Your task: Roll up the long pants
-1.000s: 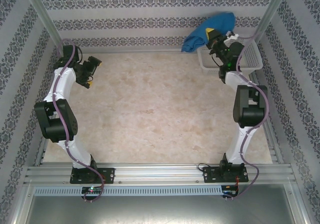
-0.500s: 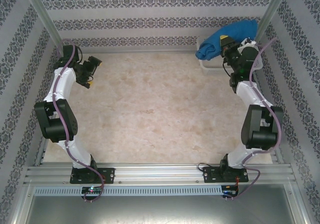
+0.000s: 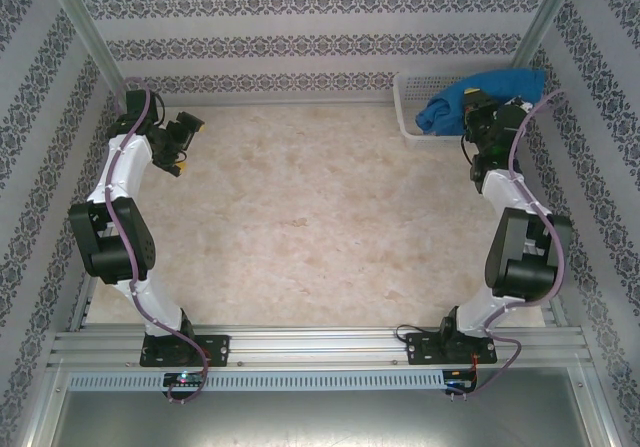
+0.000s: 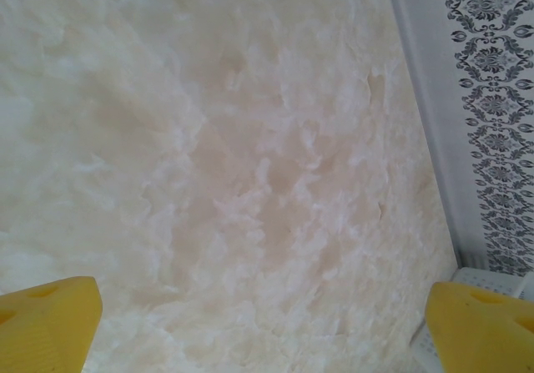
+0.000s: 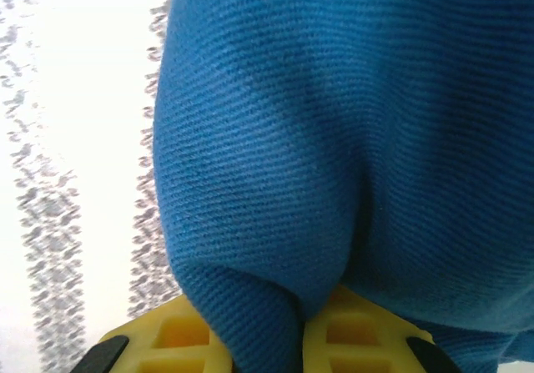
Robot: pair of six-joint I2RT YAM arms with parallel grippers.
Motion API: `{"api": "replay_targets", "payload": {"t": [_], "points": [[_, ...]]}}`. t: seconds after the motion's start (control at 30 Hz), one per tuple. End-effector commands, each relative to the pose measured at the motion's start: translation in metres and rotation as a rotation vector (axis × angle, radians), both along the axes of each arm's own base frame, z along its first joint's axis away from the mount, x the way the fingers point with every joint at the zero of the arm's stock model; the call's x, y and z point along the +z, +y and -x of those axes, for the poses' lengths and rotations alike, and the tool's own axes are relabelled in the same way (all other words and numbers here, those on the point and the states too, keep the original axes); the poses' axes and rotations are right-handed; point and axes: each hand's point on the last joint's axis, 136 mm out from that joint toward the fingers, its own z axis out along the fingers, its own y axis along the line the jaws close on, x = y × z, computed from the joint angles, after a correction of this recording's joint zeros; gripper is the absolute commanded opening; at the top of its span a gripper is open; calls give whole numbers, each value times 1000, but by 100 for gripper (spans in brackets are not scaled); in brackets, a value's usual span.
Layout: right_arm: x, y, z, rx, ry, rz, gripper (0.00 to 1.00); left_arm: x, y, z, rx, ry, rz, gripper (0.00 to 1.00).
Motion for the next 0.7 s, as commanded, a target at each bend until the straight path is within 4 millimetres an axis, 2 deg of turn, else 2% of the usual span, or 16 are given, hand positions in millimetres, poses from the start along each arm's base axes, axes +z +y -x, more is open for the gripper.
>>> {"api": "replay_targets", "payload": {"t": [0.0,0.2,0.4,0.53,0.67], "points": [[66,-16,-14,-39,-230,38,0,-8,9,1,-6,37,-17,100],[37,-20,-57,-20,-206,-12,0,-18,12,0,0,64,-28,100],[-14,-29,-103,-34,-209,-103,0,-32,18,-2,13,96,-51,100],[-20,-24,-136,-9,-228,-105,0,-42,21,-7,14,122,-59,100],[-28,-15,-161,-3,-233,-132,0,-49,23,-13,17,133,-52,100]]}}
